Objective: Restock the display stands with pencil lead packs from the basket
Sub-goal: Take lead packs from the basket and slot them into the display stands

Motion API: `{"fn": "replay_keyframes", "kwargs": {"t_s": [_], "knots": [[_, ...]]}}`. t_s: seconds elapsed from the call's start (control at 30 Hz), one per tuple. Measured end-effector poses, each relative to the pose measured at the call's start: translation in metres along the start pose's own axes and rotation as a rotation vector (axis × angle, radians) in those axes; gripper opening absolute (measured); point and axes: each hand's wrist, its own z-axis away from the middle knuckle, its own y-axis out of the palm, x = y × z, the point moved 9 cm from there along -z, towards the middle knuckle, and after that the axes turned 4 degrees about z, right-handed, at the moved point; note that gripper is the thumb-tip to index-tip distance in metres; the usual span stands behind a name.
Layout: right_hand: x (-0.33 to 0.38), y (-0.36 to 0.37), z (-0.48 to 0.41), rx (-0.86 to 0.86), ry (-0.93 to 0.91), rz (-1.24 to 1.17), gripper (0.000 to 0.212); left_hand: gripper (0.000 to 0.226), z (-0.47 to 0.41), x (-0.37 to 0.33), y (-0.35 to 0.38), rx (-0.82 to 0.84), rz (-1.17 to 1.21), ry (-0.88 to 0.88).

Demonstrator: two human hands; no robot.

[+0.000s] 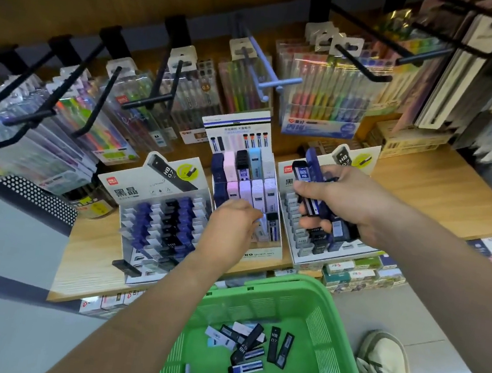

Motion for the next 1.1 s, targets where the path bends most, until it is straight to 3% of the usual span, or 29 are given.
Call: {"fn": "replay_keyframes", "kwargs": {"t_s": [0.2,0.4,0.47,0.57,0.63,0.73,0.9,1.0,1.1], "knots": [[-0.002,-0.003,-0.002,0.017,-0.002,0.035,0.010,0.022,-0.001,0.000,0.013,0.056,-0.108,0.051],[0.001,0.002,0.005,0.109,-0.019,0.064,0.020,0.022,-0.002,-0.002,0.007,-0.016,-0.106,-0.023],[0.002,0.003,0.006,0.122,-0.029,0.106,0.023,0.019,-0.003,0.005,-0.010,-0.090,0.147,-0.208],[0.003,0.009,0.008,0.149,-0.049,0.214,0.026,0.017,0.003,0.009,-0.024,-0.157,1.002,-0.520],[0.004,0.015,0.010,0.171,-0.060,0.259,0.025,0.016,0.000,-0.005,-0.032,-0.109,1.252,-0.504],[0.005,0.019,0.012,0.189,-0.055,0.253,0.016,0.009,-0.001,-0.018,-0.046,-0.123,1.221,-0.446],[0.007,-0.019,0.007,-0.104,-0.031,0.064,0.009,0.016,0.012,0.021,-0.059,-0.356,1.103,-0.542],[0.012,-0.032,0.006,-0.202,-0.098,0.009,0.018,0.019,0.015,0.030,-0.047,-0.253,0.756,-0.517],[0.014,-0.029,0.007,-0.193,-0.117,-0.023,0.030,0.019,0.017,0.018,-0.027,-0.126,0.432,-0.384]]}}
